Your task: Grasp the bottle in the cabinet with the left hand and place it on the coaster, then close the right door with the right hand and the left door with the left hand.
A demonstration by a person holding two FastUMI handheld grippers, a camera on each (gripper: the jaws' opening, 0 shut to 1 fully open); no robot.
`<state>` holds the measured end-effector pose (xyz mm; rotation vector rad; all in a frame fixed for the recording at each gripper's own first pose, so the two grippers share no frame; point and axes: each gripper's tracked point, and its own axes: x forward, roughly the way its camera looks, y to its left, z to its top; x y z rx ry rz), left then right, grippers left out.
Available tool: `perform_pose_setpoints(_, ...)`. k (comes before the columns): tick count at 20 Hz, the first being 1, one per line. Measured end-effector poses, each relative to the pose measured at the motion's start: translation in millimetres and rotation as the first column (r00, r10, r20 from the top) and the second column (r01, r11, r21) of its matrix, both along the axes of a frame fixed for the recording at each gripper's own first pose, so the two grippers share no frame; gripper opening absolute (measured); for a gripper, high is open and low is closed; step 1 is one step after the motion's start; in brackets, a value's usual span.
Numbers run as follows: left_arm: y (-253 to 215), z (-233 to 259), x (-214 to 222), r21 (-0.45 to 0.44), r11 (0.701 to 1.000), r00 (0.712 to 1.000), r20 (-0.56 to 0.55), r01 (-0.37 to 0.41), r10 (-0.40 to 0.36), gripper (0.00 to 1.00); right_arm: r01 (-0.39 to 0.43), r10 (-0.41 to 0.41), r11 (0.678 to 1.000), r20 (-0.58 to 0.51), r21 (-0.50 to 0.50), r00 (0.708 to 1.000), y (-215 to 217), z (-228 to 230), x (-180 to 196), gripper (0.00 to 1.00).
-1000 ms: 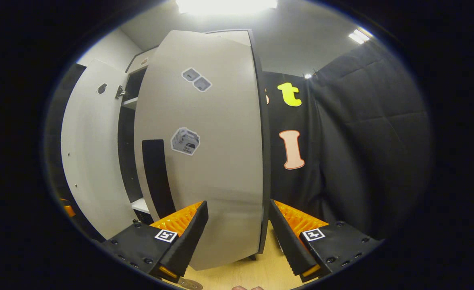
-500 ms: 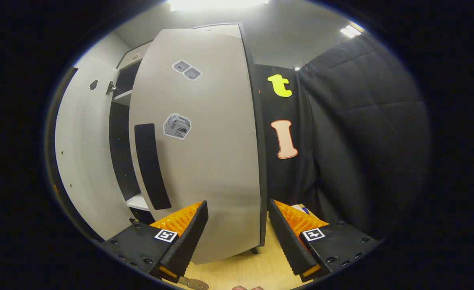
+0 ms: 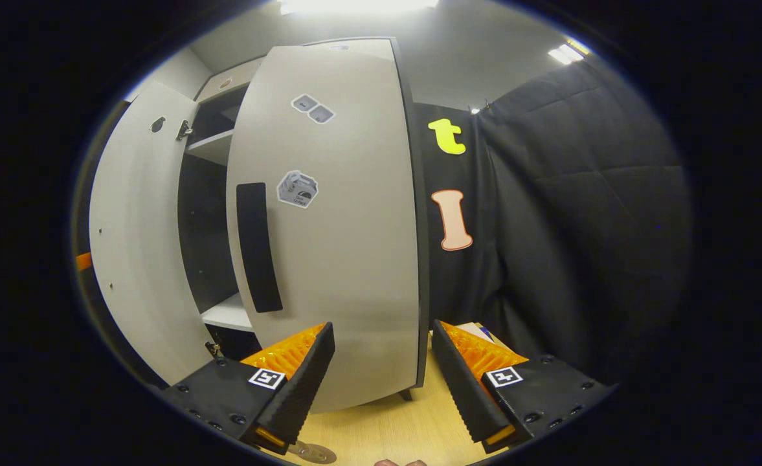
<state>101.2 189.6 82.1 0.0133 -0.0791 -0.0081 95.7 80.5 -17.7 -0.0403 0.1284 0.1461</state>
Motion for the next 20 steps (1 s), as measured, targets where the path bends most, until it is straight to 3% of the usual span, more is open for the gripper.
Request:
perform_pose_setpoints(9,-7,4,84,-0.052,0.99,0.99,-0.04,0.133,-0.135,0.9,0.088,-0.088,0.996,-0.008,-0.013,0.996,-24,-12,-27,0.97)
perform_pose_setpoints(13,-28,0,93,0.01,0.984,0.982,-0.074,0.178,-0.176,0.89,0.126,-0.126,0.992,-0.016,0.006,0.992,-35,-16,-30,0.97)
perform_pose_setpoints(15,-27,1,95,0.035,0.986,0.983,-0.083,0.166,-0.163,0.89,0.143,-0.142,0.99,-0.024,0.018,0.99,-40,-19,-29,0.97)
perform_pose_setpoints(20,-34,-5,91,0.001,0.98,0.976,-0.095,0.199,-0.197,0.89,0.158,-0.156,0.987,-0.049,0.025,0.986,-45,-30,-28,0.96)
